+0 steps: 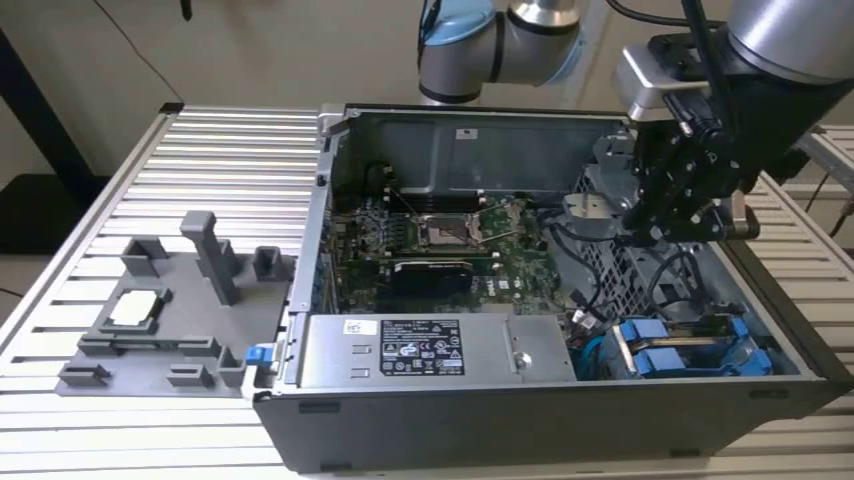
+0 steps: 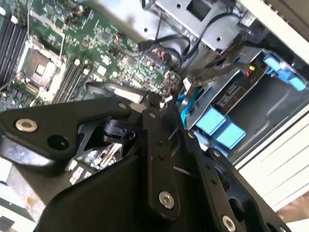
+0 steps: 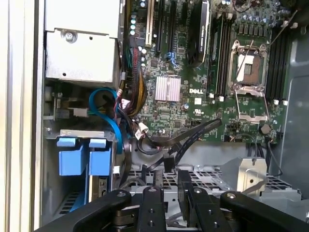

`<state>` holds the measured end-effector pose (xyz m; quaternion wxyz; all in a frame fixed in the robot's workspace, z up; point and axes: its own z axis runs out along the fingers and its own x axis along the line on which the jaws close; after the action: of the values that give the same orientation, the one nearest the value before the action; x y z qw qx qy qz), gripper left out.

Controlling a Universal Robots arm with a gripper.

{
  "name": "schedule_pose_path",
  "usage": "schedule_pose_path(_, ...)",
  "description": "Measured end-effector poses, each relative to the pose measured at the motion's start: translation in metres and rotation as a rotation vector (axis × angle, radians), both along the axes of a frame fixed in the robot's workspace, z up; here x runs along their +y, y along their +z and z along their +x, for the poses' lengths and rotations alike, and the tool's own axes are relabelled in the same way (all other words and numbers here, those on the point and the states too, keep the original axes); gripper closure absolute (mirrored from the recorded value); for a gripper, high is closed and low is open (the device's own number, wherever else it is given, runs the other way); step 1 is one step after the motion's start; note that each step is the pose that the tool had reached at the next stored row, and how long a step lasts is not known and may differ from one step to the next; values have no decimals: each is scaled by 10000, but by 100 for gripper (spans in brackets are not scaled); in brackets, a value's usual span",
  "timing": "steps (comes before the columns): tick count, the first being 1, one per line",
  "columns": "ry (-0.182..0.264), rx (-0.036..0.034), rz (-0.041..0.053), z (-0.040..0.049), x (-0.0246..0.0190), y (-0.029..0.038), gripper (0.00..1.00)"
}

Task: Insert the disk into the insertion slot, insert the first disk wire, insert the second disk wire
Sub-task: 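Insert the first disk wire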

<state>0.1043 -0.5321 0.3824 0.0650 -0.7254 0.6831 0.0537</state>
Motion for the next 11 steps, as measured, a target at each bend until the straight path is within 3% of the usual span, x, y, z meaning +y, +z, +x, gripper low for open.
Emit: schedule_pose_path(11, 2, 3, -2, -124, -33, -42, 73)
